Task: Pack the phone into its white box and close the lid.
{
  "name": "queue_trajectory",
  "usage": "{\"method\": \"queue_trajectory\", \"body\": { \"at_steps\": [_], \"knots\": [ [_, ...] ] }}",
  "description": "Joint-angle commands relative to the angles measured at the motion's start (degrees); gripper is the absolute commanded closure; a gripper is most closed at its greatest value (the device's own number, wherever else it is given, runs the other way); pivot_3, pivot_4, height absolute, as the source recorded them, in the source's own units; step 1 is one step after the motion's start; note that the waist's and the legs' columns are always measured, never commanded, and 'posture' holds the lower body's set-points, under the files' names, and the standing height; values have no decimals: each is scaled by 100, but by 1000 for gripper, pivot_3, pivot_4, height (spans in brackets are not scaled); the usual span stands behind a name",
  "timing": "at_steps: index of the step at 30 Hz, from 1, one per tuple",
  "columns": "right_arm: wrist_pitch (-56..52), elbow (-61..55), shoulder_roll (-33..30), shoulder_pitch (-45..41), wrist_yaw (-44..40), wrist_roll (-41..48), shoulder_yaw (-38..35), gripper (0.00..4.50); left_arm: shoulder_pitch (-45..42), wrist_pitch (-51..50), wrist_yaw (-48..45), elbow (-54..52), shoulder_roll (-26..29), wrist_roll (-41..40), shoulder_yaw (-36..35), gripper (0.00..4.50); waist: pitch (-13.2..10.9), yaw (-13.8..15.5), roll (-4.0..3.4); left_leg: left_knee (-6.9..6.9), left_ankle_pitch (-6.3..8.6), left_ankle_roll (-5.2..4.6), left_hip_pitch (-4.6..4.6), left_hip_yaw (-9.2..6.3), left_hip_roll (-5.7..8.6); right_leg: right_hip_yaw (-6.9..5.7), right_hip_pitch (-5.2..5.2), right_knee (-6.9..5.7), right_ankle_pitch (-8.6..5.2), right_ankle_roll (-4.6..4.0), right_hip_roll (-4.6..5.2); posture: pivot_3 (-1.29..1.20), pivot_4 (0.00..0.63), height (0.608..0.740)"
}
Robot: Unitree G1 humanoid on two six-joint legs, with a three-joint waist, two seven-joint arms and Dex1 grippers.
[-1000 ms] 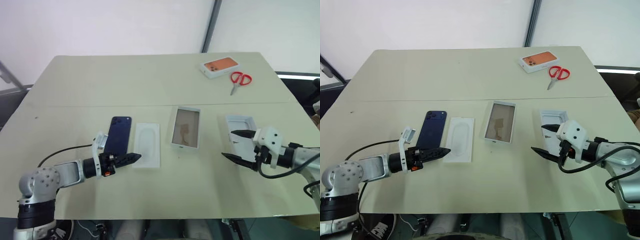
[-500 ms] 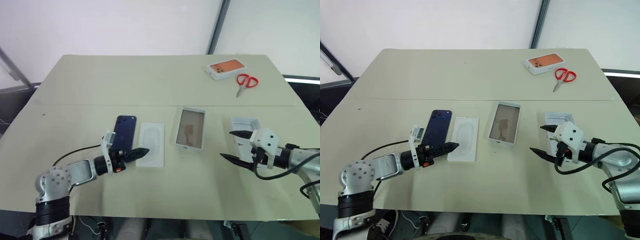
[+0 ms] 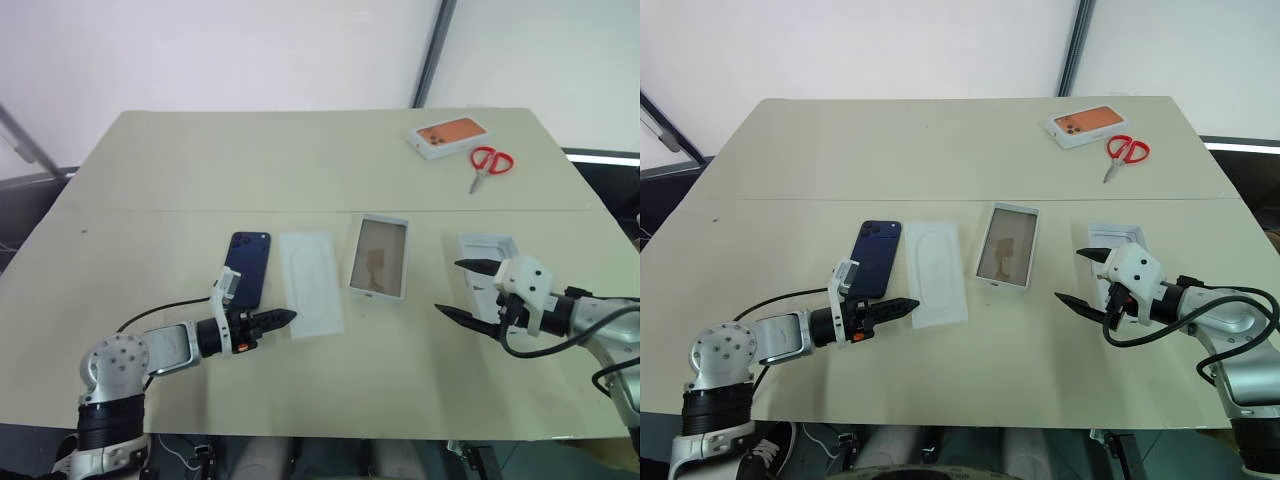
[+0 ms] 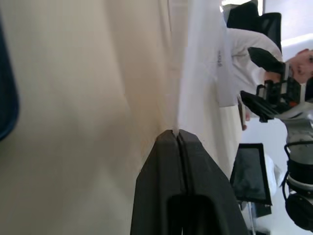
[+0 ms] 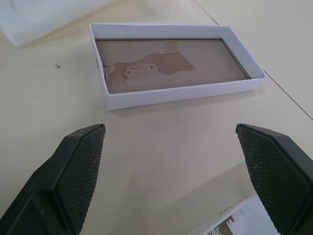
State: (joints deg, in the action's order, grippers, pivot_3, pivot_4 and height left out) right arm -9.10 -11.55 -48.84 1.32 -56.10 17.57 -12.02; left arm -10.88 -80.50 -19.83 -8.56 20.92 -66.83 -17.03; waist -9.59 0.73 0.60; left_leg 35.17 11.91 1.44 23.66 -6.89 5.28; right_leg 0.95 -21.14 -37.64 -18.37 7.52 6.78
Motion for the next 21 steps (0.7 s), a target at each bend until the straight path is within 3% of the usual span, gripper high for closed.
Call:
{"method": "queue_trajectory", "body": {
  "at_steps": [1,7,12,21],
  "knots": [
    [91,-84,-56,-85,35,2,-146,0,65,34,12,8,62,121,102,4466,1,0,-1,-2,0,0,0,2,0,1,-1,0,0,0,0,0,150,740],
    [-52,-289,109,-138,114,80,31,0,-84,55,29,179,49,-37,-45,4466,0,2,0,-2,0,0,0,2,0,2,-1,2,0,-1,0,0,150,740],
    [-594,-785,625,-424,277,119,871,0,-718,-8,240,870,59,-586,-624,4466,-5,-16,9,-4,-2,3,1,-8,-9,-2,-8,1,1,0,-6,0,150,740],
    [-678,-217,1058,-1433,380,-405,1816,0,-1200,-329,-283,1206,729,-506,-457,4466,-12,-29,21,-4,-4,5,19,-6,3,0,-27,0,3,4,-6,0,150,740]
  ]
}}
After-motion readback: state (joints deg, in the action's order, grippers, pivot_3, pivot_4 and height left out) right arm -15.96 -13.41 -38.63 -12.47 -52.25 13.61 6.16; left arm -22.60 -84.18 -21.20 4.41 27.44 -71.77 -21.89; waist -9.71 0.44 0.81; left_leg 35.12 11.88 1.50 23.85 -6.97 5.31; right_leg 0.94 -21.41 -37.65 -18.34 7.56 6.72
